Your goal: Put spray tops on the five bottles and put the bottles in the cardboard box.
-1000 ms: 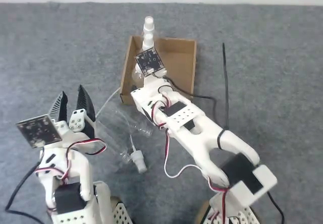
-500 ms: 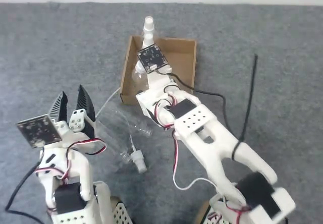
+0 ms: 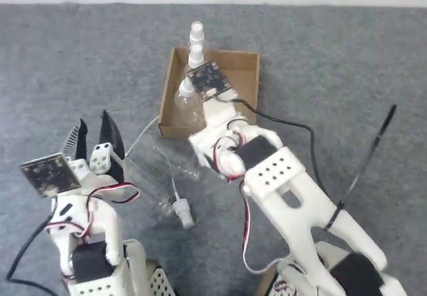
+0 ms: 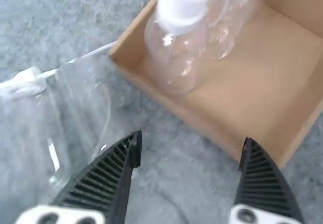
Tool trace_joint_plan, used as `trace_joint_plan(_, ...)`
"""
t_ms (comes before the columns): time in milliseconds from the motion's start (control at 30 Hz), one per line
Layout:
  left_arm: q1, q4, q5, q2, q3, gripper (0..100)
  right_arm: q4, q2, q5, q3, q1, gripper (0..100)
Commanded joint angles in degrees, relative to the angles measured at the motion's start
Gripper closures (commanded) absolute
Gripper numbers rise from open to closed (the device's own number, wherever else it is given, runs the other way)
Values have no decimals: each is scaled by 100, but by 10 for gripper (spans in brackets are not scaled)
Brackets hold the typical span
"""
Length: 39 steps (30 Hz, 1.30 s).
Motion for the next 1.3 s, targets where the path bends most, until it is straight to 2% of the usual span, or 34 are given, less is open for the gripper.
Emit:
trace_joint_plan(0,-158,-176,-237,-114,-22,852,180,-391,-26,-308,-347,734)
trace_joint_plan(233,-818,-211,-360,-114,479,852,145,13,-26,-316,-884,735)
trace_joint_plan(433,-853,-211,-360,-114,804,852,171,435,264,-466,-1411,795)
trace_joint_plan(1033,-862,-176,-387,-114,910,852,180,2062,1231,-1407,-1393,800)
trace_joint_plan(1267,-862,-176,-387,-114,910,853,189,2897,1275,-2022,-1103,799)
